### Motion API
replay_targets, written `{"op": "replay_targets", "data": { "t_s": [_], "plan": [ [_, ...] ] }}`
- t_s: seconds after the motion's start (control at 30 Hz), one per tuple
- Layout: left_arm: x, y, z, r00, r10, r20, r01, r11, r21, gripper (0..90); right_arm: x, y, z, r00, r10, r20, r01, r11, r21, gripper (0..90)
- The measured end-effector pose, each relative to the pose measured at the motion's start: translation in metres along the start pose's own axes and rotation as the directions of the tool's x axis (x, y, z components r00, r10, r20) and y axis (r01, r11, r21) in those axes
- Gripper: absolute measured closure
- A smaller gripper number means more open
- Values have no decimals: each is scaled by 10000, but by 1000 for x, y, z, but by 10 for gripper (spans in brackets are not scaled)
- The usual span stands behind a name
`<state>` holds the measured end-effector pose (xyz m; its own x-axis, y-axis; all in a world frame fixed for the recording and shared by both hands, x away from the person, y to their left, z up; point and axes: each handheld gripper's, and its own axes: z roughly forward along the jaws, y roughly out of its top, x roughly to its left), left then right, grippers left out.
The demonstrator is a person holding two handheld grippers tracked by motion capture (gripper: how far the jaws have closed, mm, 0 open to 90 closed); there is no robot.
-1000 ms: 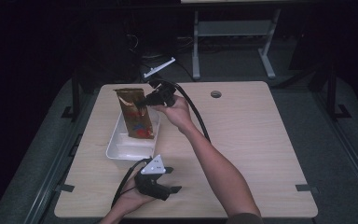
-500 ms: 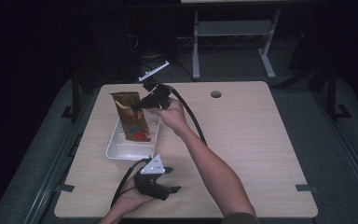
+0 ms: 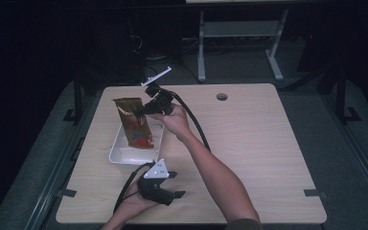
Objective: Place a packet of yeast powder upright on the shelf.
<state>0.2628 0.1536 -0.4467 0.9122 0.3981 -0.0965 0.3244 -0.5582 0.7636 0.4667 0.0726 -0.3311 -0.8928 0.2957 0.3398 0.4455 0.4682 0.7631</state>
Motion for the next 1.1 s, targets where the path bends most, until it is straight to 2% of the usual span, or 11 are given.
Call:
{"op": "replay_targets", "data": {
  "t_s": [0.8,1.1],
  "plan": [
    [1,-1,1,10000,-36,14,36,10000,67,274,-7,-16,14,9996,139,-226,-137,9998,123,851],
    [1,-1,2,10000,-13,-9,13,9999,122,274,-11,-24,16,9985,373,-389,-366,9992,183,838]
  ]
}}
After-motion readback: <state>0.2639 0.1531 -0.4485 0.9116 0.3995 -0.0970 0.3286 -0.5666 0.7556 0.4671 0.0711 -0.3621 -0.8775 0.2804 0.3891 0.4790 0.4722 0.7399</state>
